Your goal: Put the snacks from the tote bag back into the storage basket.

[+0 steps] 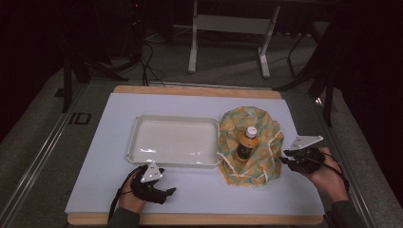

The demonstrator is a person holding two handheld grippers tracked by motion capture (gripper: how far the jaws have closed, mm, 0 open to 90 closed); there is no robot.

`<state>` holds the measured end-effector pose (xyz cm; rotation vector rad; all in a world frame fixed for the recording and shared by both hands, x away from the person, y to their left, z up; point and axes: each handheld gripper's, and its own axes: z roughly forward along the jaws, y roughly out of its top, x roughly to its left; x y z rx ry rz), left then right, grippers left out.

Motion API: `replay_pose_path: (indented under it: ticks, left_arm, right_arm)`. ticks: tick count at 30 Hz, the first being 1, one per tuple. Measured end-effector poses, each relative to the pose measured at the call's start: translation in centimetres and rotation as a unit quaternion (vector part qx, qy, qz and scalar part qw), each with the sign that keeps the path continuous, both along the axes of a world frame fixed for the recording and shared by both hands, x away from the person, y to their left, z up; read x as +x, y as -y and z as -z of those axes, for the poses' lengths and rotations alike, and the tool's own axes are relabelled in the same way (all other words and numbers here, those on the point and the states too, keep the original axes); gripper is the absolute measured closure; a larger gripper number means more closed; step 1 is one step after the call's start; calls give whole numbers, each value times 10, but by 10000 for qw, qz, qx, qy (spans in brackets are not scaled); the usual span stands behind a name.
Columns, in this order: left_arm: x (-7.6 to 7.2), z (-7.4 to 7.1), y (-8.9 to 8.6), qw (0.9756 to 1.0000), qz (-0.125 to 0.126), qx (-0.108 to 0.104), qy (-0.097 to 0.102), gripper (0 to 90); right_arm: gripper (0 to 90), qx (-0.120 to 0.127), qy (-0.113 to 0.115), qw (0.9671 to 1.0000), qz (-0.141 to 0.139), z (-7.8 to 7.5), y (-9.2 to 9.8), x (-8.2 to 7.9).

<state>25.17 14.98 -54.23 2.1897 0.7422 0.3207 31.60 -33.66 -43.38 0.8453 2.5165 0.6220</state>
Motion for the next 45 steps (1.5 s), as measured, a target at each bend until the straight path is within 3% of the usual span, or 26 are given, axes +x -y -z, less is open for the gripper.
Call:
replay_pose_path:
  ticks: [12, 16, 28, 45]
  left_arm:
    - [0, 0, 0, 10000, 5, 5, -18, 180]
    - [0, 0, 0, 10000, 3, 9, -21, 180]
    - [0, 0, 0, 10000, 4, 13, -19, 180]
    - [0, 0, 0, 10000, 6, -5, -12, 180]
  right_arm:
    - [723, -45, -77, 9999, -139, -6, -3, 5]
    - [757, -89, 11, 9999, -146, -8, -4, 5]
    - [743, -196, 109, 9997, -127, -18, -8, 12]
    - [763, -499, -26, 9972, -560, -34, -23, 20]
